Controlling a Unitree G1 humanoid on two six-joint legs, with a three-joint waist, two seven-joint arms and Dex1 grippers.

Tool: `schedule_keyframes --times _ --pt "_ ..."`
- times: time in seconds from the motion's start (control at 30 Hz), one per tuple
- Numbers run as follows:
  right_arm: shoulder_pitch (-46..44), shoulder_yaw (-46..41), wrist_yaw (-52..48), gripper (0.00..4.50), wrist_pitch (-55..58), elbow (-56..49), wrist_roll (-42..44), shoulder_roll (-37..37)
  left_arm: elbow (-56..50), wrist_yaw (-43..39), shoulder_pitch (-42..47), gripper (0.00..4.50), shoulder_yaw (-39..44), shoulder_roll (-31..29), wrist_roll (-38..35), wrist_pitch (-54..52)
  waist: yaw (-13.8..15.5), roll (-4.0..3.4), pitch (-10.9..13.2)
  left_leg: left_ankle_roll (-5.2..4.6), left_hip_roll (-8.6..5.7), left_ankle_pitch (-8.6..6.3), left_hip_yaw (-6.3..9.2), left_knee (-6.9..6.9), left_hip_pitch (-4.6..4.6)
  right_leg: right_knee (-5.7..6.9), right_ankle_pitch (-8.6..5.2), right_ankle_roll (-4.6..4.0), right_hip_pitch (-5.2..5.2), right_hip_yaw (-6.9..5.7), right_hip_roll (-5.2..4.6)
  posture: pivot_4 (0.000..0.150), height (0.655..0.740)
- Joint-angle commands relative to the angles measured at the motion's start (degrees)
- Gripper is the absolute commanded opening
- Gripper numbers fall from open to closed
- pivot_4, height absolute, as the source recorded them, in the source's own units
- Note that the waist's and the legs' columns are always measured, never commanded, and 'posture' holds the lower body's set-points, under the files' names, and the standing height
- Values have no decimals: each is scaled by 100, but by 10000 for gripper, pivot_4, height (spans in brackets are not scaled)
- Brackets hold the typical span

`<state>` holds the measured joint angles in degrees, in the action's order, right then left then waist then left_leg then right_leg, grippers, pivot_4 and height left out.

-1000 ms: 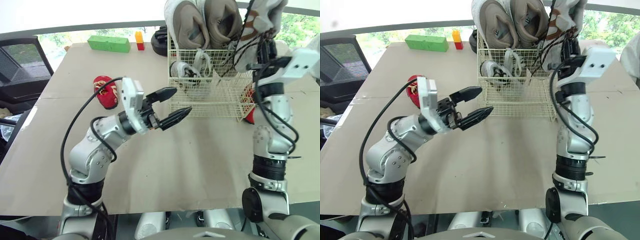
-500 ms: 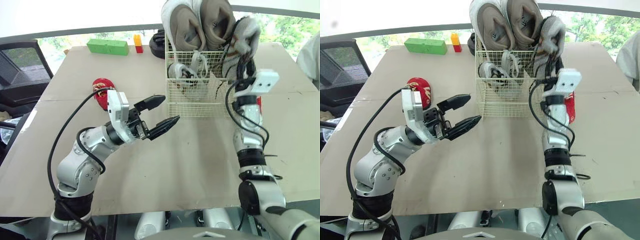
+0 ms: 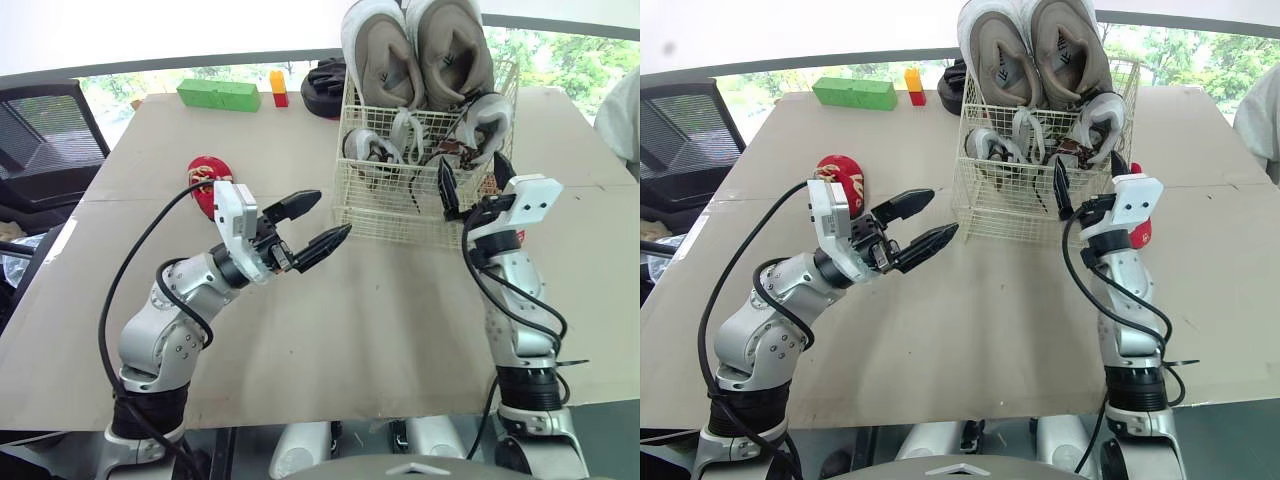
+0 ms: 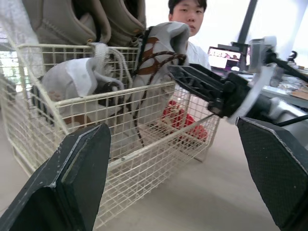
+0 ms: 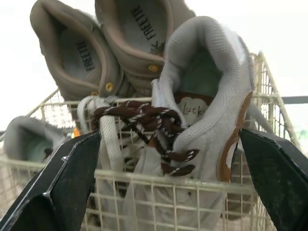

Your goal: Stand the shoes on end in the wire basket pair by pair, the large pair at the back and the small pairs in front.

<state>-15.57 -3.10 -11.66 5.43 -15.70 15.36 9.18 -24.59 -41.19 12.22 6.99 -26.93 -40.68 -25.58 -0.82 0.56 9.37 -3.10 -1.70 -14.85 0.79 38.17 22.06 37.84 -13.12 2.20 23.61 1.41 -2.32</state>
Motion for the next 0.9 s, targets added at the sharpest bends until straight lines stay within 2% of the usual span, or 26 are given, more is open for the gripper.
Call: schedule_keyframes --times 0.03,0.17,0.3,0.4,0.7,0.77,0.9 --pt "122 -108 -440 44466 930 -1106 582 580 16 387 -111 45000 348 121 -6 93 -4 0 2 0 0 0 0 0 2 -1 0 0 1 -1 0 1500 7400" --pt "466 -483 -1058 44466 1700 -1866 1353 1494 256 1186 -152 45000 682 312 210 62 17 0 4 -2 3 -1 9 0 11 -6 -1 2 3 -13 1 1500 7400" --pt "1102 -1087 -2396 44466 2240 -2471 2467 2837 701 2629 -92 45000 1090 415 836 -292 53 7 11 -13 -2 -7 23 9 29 -21 -1 5 2 -32 -6 1500 7400" --pt "1137 -1264 -2702 44466 2438 -2529 2858 3309 806 3146 -21 45000 1184 418 1060 -551 25 26 14 -14 -1 -8 35 16 43 -29 0 7 3 -43 -6 1500 7400" --pt "-445 -513 -1621 44466 2665 -1639 1823 2976 666 2692 209 45000 733 480 1046 -435 105 39 16 -10 -6 -7 52 18 64 -38 0 4 12 -62 -16 1500 7400" --pt "-775 -375 -1642 44466 2738 -1456 1756 2943 462 2324 165 45000 681 531 712 -426 123 39 16 -6 -5 -5 52 16 75 -41 1 3 22 -61 -16 1500 7400" --pt "-1435 39 -1663 44466 3265 -990 1528 3035 -321 941 -66 45000 484 277 -309 -536 151 38 17 14 -4 6 53 12 97 -62 1 1 36 -64 -19 1500 7400"
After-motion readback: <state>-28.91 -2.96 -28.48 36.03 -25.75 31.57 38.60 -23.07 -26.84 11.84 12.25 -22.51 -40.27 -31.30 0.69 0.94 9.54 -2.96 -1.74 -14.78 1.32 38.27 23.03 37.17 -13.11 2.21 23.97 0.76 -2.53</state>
